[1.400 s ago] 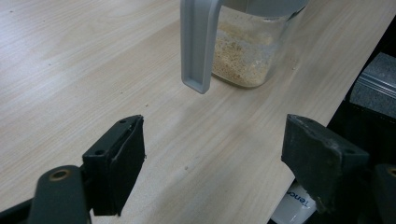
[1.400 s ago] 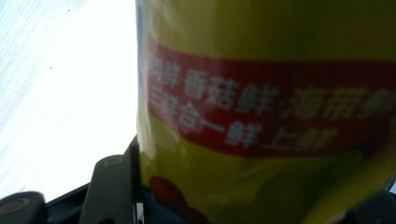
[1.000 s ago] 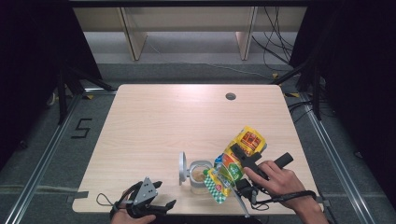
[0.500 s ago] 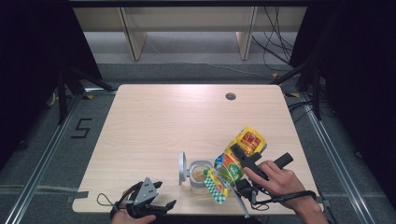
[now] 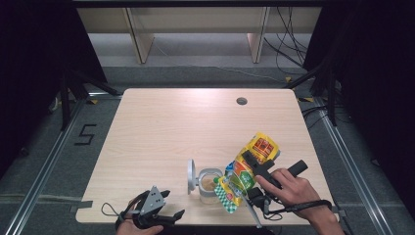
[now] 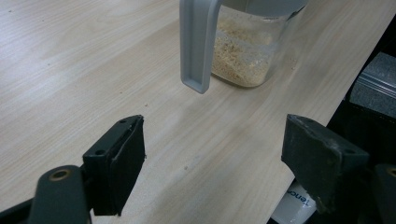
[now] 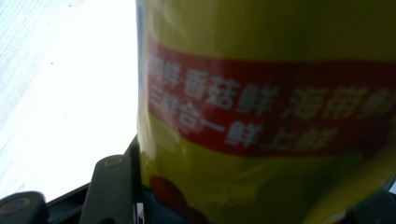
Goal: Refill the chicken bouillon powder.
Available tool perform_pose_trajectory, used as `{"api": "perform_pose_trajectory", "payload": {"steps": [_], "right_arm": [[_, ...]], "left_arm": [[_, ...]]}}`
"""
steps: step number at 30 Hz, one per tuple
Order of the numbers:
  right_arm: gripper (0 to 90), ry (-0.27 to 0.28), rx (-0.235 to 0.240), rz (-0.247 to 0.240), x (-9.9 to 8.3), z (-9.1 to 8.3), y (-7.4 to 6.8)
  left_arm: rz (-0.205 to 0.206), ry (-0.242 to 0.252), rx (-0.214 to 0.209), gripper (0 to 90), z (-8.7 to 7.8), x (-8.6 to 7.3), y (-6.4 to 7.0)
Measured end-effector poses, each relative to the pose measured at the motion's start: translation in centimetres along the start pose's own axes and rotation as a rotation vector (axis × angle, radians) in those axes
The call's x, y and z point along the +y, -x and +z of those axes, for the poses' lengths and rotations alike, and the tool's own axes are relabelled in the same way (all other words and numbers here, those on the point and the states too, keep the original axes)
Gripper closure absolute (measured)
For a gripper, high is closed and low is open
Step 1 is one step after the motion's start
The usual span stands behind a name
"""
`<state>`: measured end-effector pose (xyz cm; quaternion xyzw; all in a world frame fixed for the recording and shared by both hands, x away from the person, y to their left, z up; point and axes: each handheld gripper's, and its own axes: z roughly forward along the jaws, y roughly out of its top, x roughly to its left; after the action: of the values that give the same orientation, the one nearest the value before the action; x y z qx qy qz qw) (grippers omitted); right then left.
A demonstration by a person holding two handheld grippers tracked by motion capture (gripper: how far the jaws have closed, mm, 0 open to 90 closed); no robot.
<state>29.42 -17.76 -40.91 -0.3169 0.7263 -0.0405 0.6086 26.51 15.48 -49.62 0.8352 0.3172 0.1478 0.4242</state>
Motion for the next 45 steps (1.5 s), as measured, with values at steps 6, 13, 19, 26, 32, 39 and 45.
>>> {"api": "perform_pose_trajectory", "payload": {"steps": [6,13,19,26,32,39,45], "right_arm": [[44.3,-0.014,0.022,0.032,-0.11,-0.02,-0.30],[44.3,-0.030,0.041,0.046,-0.13,-0.10,-0.51],[44.4,-0.029,0.040,0.042,-0.14,-0.10,-0.50],[44.4,0.000,0.005,0.010,-0.08,0.00,-0.05],[44.4,0.000,0.005,0.007,-0.07,-0.01,-0.05],[44.4,0.001,0.000,0.007,-0.08,0.01,-0.03],[44.4,0.002,0.001,0.007,-0.07,0.00,-0.02]], "left_arm": [[-0.005,0.001,-0.003,21.0,0.06,0.00,0.00],[0.000,0.000,0.000,21.0,0.00,0.00,0.00],[0.001,-0.003,-0.002,21.0,-0.01,0.00,-0.01],[-0.001,-0.007,-0.006,21.0,-0.01,0.02,0.00],[-0.003,-0.005,-0.006,21.1,0.00,0.01,0.02],[-0.001,-0.006,-0.005,21.1,-0.01,0.01,0.01],[-0.002,-0.005,-0.005,21.1,-0.01,0.02,0.01]]}}
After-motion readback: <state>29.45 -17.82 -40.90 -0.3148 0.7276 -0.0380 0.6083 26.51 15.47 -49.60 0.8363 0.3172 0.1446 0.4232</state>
